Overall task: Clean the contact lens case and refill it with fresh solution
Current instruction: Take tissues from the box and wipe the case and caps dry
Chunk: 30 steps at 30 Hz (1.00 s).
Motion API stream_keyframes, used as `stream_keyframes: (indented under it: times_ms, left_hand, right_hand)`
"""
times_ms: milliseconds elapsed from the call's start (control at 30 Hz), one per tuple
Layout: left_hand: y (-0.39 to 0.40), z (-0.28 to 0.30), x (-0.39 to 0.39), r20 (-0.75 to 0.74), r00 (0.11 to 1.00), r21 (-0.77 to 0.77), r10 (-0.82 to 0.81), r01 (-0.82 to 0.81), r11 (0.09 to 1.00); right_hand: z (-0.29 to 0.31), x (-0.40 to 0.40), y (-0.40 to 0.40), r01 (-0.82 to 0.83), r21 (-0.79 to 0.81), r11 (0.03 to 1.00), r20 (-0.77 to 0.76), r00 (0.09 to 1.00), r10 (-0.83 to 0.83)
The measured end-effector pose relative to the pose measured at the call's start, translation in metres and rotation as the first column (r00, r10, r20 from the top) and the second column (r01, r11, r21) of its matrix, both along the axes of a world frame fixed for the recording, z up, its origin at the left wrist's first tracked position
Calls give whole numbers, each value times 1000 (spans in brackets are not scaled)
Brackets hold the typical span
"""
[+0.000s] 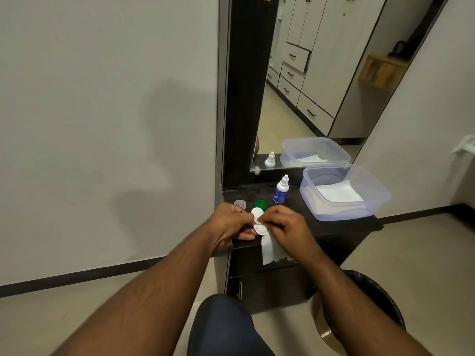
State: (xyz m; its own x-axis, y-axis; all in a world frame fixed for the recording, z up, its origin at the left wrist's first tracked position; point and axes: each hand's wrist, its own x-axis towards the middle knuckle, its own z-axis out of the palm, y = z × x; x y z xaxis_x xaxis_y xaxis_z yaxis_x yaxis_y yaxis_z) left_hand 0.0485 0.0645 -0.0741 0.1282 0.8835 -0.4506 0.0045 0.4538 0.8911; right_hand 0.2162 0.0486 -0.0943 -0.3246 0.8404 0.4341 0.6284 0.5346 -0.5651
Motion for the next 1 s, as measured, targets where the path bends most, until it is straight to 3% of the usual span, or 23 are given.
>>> stream_keyframes:
  times_ms: [100,200,300,500,667,833,1000]
  left_hand:
    - [2,-2,-2,11,1000,7,-21,21,1000]
    - [2,-4,-2,0,1000,13,-14,14,1000]
    - [3,-5,-1,-5,1000,9,6,-6,1000]
    - [3,-5,0,-18,1000,6,8,-8,1000]
    - [2,-5,0,-24,1000,-1,8,-8,1000]
    - [2,2,5,-68,997,-1,39,-39,999]
    - [5,-1,15,-29,992,38,124,-123,992]
  right_hand:
    - [6,4,5,-63,99,993,285,958,33]
    - [9,8,7,8,50,999,350,937,-25]
    - [8,9,5,50,28,998,285,957,-56]
    - [5,5,-6,254,94,963,-78,966,-247]
    - [2,-9,-7,69,73,995,94,993,-75]
    - [-5,-5,-8,148,-194,970,-69,984,-164]
    - [-4,-3,-2,158,-138,978,34,987,-154]
